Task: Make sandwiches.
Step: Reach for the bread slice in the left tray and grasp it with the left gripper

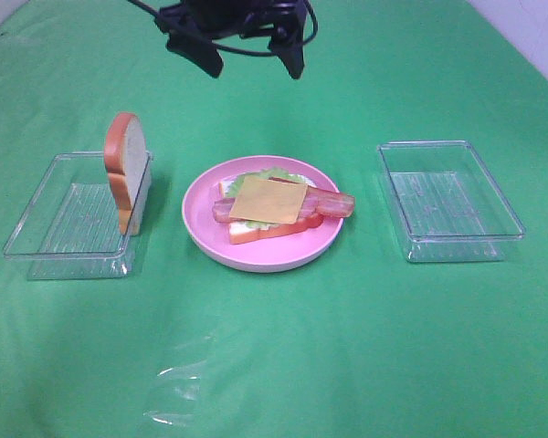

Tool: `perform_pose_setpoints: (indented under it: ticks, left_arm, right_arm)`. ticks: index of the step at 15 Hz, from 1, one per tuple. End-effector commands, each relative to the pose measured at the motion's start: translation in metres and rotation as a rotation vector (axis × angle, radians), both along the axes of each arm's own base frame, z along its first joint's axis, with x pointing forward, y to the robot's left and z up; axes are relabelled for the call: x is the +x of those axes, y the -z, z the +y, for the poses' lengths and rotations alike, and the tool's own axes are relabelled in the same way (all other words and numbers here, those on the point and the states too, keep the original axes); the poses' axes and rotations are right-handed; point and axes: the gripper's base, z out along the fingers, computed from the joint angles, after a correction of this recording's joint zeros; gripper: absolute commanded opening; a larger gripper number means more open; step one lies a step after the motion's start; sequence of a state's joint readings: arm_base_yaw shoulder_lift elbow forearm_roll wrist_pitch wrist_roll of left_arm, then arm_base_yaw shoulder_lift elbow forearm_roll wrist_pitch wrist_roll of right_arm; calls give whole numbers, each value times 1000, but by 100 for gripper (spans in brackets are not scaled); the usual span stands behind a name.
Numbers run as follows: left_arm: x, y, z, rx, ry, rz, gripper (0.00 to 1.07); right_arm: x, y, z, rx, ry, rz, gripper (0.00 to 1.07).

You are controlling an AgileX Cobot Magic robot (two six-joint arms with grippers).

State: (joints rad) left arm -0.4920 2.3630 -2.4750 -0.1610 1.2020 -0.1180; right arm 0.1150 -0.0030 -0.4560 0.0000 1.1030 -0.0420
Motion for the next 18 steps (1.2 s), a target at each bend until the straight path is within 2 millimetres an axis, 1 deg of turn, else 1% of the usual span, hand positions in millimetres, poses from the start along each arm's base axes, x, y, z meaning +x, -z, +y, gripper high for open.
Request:
perform_pose_setpoints:
  ticks: [1,3,4,5,6,7,9,10,11,13,14,16,17,18]
  left_arm:
    - [-8,-20,18,82,-52,25,100]
    - [-13,-46,31,107,-81,-49,100]
    - [-16,-54,36,106,-89,-61,100]
    - [-15,-58,45,107,-108,-64,100]
    - [-14,-57,53,114,-125,-48,100]
    - [-11,-50,70,127,-163,-7,100]
    - [-5,-25,89,162,-200,85,100]
    - [-4,-7,95,176,-224,150,100]
    - [-4,0,99,184,-234,175,100]
    - [-8,32,108,233,-244,282,100]
    - [-10,49,110,256,-245,330,100]
    - [-10,74,110,282,-254,394,100]
    - [-7,85,109,279,-288,418,100]
    - [-5,99,109,278,-341,455,100]
  right_arm:
    - [-3,1,0,5,8,-34,85]
    - [-3,1,0,5,8,-34,85]
    - [-3,1,0,5,8,-34,85]
    - [-3,1,0,5,8,-34,85]
    - [-3,1,0,5,8,-34,85]
    - [-3,1,0,5,8,-34,85]
    - [-3,1,0,5,8,-34,85]
    - [-3,1,0,5,8,-34,85]
    - [-3,1,0,5,8,-34,85]
    - [-3,1,0,5,8,-34,85]
    - [-3,1,0,5,8,-34,85]
    - [-3,1,0,5,8,-34,85]
    - [-3,1,0,5,8,-34,85]
    - [-3,1,0,5,8,-34,85]
